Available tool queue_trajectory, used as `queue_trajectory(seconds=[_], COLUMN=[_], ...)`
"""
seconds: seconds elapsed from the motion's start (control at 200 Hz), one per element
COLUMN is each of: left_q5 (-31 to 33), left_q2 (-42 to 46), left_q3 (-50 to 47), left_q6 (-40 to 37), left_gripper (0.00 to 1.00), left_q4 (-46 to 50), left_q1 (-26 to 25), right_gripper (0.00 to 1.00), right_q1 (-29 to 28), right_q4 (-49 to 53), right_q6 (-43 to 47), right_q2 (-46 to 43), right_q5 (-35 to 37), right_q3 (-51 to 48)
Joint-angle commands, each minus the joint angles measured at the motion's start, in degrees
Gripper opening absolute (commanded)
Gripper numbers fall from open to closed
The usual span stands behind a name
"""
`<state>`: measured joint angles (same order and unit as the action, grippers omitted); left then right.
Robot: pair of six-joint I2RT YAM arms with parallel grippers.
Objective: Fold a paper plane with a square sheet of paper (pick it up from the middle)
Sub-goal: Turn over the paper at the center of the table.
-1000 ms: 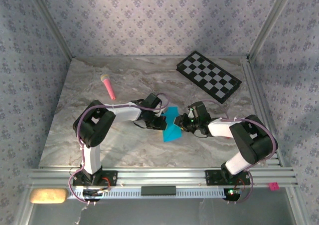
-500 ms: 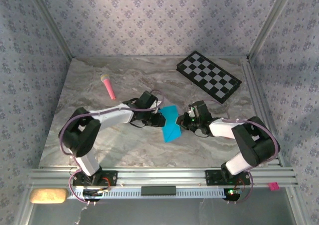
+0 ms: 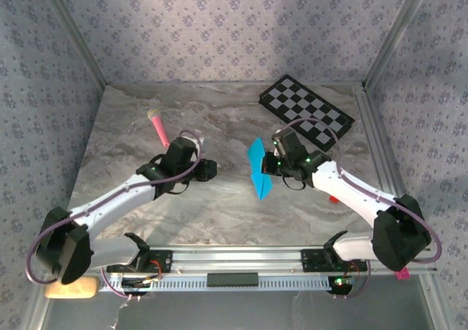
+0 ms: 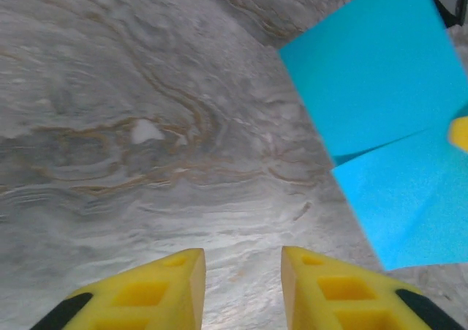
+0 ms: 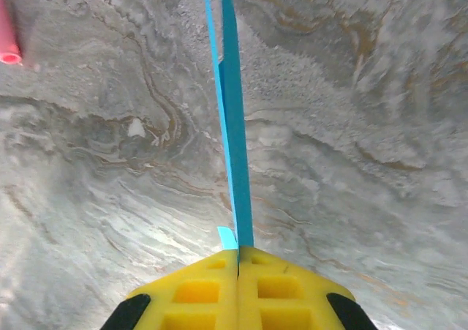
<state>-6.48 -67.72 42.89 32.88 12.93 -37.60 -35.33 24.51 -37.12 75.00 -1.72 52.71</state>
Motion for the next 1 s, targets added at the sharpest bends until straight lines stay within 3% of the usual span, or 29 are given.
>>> queue_trajectory(seconds=[0.0, 0.305, 0.525, 0.715, 0.994], left_q5=[4.42, 4.99, 6.6, 10.65, 17.93], left_q2=[4.68, 11.75, 12.8, 16.02, 25.18], left_q3=[-2.49, -5.49, -5.49, -5.67, -8.29], left_q6=[1.9, 1.68, 2.24, 3.42, 5.91], left_gripper=[0.38, 0.49, 0.51, 0.51, 0.53], left_q4=[-1.84, 0.66, 2.37, 4.83, 8.59], left_q1=[1.62, 6.2, 8.25, 9.74, 11.49], right_gripper=[0.04, 0.04, 0.01, 0.0, 0.03], right_q1=[-2.51, -9.38, -15.39, -19.24, -22.14], right_q4=[16.81, 30.85, 45.03, 47.25, 39.28], right_q6=[3.58, 0.47, -5.61, -6.6, -2.83], right_q2=[0.59, 7.68, 22.6, 35.23, 43.77], right_q5=[14.09, 34.66, 46.4, 45.6, 33.92], right_q3=[5.9, 17.24, 28.58, 35.89, 40.67])
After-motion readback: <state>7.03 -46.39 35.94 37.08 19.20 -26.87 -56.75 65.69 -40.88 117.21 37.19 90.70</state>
